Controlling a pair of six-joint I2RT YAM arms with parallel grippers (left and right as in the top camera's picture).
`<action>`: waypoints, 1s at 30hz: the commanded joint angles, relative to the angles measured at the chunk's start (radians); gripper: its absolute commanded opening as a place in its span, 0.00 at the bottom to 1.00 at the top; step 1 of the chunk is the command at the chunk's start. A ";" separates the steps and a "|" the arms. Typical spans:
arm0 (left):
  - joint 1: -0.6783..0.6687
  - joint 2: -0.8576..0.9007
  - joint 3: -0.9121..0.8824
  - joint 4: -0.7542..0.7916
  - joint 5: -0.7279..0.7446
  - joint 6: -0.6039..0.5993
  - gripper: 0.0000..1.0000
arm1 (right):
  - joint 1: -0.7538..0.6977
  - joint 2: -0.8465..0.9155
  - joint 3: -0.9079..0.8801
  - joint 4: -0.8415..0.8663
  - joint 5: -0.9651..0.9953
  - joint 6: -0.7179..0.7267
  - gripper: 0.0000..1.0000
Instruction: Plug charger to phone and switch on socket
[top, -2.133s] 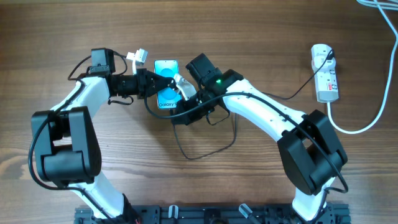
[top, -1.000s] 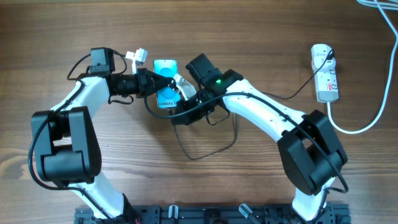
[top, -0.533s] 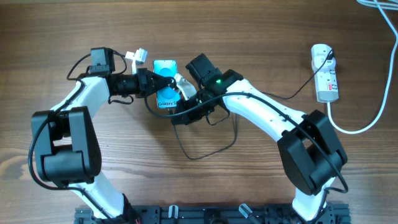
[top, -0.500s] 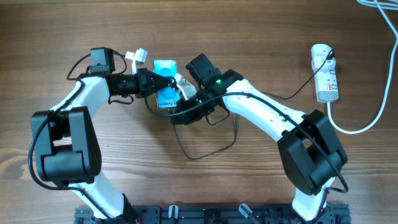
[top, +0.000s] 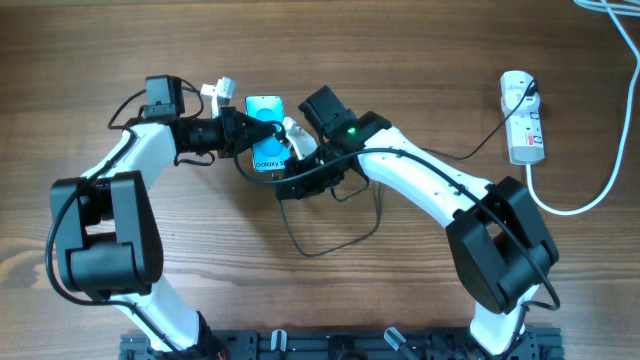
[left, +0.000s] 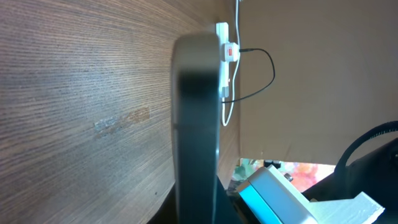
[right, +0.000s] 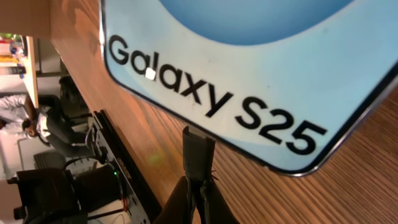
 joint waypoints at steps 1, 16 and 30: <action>-0.002 0.003 0.003 0.006 0.024 -0.031 0.04 | -0.001 -0.007 0.021 0.002 0.011 0.010 0.04; -0.003 0.003 0.003 0.014 -0.050 -0.028 0.04 | 0.000 -0.007 0.021 0.006 0.014 -0.015 0.04; -0.003 0.003 0.003 -0.010 -0.012 -0.035 0.04 | 0.000 -0.007 0.021 0.011 0.017 -0.019 0.04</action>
